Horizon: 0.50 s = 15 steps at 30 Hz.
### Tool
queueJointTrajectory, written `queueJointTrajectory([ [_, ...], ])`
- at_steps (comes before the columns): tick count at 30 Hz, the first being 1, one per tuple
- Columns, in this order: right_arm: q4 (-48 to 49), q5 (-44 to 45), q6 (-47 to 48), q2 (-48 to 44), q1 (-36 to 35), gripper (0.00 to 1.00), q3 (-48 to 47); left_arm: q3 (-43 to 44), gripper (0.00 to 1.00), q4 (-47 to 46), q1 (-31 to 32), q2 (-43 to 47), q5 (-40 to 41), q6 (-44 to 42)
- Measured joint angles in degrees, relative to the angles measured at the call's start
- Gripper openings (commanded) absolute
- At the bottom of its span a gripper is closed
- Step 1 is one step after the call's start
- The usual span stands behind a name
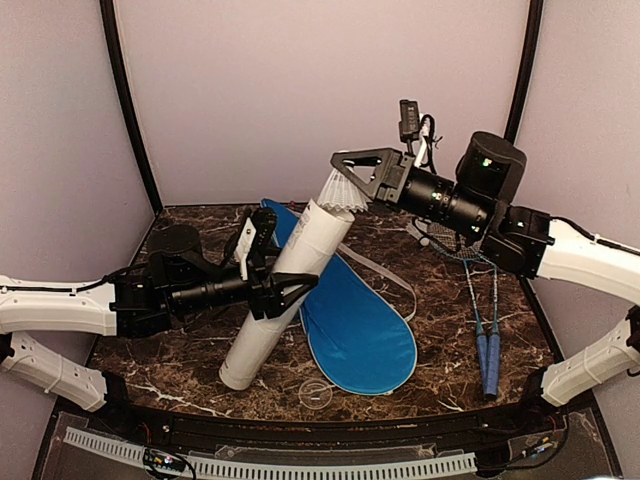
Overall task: Pack up the badminton gear
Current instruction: Place the shuttlecock in the shuttle tube.
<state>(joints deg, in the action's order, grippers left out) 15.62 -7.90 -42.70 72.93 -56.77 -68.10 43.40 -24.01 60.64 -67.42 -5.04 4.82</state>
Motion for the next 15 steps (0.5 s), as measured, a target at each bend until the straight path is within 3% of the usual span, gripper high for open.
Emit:
queueJointTrajectory([
  [15,-1.05,0.72,-3.48,1.7,-0.17,0.15,0.92,-0.94,0.62,-1.68,0.0,0.0,-1.75,-0.07],
])
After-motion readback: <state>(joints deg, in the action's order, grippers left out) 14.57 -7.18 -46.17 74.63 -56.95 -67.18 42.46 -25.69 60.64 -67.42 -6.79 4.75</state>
